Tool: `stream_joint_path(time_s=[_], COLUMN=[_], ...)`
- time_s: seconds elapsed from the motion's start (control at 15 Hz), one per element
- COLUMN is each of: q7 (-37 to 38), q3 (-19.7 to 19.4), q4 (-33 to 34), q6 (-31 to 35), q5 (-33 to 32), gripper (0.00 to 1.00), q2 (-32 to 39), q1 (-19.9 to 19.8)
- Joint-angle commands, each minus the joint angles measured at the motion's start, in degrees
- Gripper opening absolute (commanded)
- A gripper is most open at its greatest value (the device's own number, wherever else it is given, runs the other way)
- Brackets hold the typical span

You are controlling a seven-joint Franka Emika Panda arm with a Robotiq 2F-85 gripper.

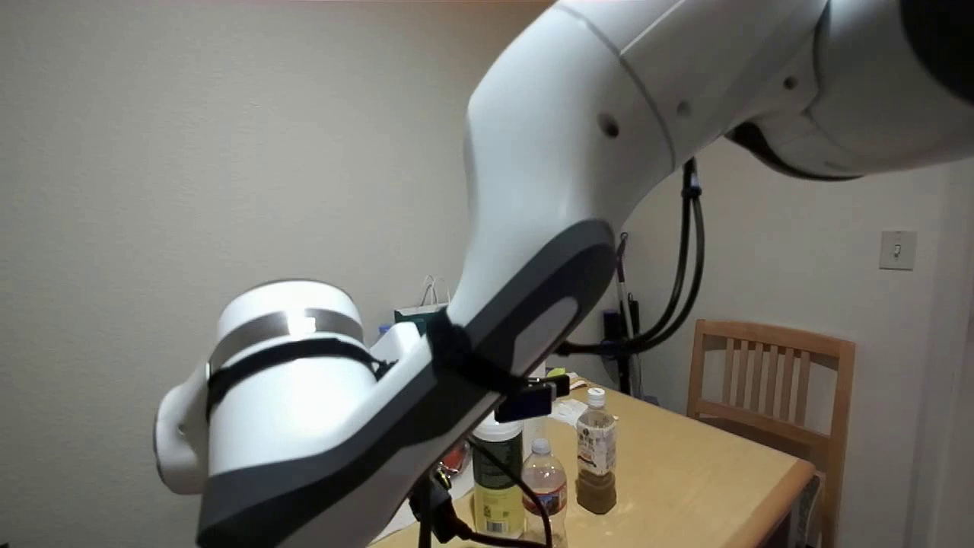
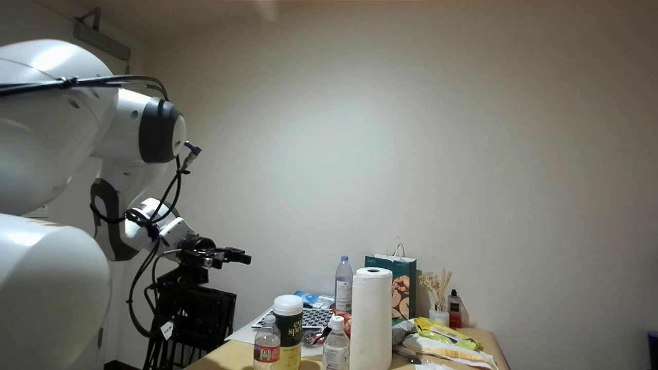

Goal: Pick up the bottle and put it up right on the table

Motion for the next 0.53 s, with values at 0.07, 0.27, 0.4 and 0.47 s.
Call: stream_joint_path(time_s=[0.07,0.27,0.4,0.47], q7=[-0.40,-0.40,-0.39,-0.41], q3=[3.97,5.34,5.40,5.42], q4=[-1.77,-3.99,-4.65,-4.84], q6=[-0.57,-0.51,-0.47,-0.50], q5=[0.89,2.41,2.42,2.42], gripper=[1.00,1.00,1.00,1.00], q2=[-4.30,-8.95,-9.23,-9.12], q1=[-1.73,-2.32,-2.58,-2.67])
